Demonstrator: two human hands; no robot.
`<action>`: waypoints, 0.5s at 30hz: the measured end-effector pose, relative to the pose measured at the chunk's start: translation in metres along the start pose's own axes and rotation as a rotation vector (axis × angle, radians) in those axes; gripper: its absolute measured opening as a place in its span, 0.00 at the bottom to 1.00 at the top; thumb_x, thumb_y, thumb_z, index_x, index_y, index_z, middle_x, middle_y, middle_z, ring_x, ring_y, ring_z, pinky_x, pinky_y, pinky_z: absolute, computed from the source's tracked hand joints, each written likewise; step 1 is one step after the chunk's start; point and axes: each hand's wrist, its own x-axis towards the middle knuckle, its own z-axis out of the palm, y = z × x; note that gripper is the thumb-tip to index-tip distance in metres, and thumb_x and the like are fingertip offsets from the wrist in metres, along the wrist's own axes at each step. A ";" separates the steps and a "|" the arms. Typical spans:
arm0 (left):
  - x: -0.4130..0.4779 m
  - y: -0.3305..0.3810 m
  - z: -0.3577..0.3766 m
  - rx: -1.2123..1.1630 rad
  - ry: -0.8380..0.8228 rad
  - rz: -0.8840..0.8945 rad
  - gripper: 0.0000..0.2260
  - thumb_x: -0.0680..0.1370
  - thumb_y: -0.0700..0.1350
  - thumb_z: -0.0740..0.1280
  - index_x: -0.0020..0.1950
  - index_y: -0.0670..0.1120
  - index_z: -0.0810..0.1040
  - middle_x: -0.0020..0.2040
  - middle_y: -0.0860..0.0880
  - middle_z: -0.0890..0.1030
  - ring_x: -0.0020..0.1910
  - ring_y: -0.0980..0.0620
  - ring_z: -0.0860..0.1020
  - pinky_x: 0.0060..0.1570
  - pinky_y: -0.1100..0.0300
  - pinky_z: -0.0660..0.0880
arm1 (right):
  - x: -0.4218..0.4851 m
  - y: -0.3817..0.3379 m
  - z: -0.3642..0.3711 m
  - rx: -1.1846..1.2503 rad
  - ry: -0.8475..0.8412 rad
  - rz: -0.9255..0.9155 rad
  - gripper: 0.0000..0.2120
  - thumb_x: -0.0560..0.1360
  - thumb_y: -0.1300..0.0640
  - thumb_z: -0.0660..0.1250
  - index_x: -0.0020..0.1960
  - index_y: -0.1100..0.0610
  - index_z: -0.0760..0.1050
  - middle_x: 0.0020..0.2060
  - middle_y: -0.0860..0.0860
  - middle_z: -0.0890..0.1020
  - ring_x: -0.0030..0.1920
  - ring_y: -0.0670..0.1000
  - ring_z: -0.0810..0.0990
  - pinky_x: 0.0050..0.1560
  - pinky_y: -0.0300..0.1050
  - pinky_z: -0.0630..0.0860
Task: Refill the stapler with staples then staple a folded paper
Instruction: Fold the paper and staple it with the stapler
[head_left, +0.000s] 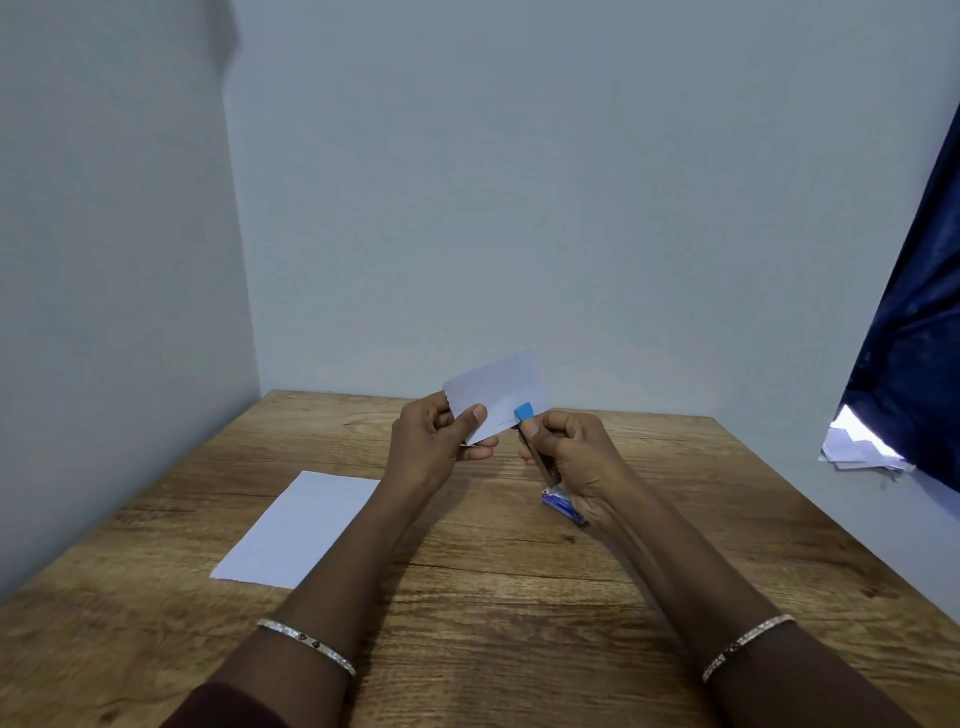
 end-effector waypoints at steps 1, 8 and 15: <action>0.000 0.001 0.000 -0.011 0.003 -0.001 0.12 0.80 0.41 0.70 0.62 0.38 0.81 0.41 0.49 0.87 0.42 0.43 0.88 0.39 0.57 0.84 | 0.000 0.000 0.001 -0.003 0.005 -0.002 0.07 0.79 0.62 0.70 0.43 0.58 0.84 0.30 0.51 0.83 0.34 0.47 0.82 0.34 0.36 0.77; -0.003 0.005 0.001 -0.127 -0.054 -0.057 0.13 0.77 0.40 0.74 0.61 0.43 0.81 0.51 0.42 0.87 0.46 0.43 0.87 0.43 0.55 0.85 | -0.004 0.003 0.002 0.015 -0.021 0.012 0.07 0.79 0.58 0.70 0.46 0.61 0.84 0.34 0.56 0.83 0.38 0.50 0.80 0.35 0.39 0.75; -0.002 0.005 -0.004 -0.087 0.088 -0.016 0.17 0.76 0.37 0.74 0.64 0.42 0.77 0.50 0.42 0.86 0.43 0.43 0.88 0.42 0.55 0.84 | -0.010 -0.005 0.005 -0.142 -0.010 -0.022 0.09 0.72 0.52 0.78 0.49 0.56 0.86 0.40 0.54 0.87 0.47 0.55 0.87 0.48 0.47 0.80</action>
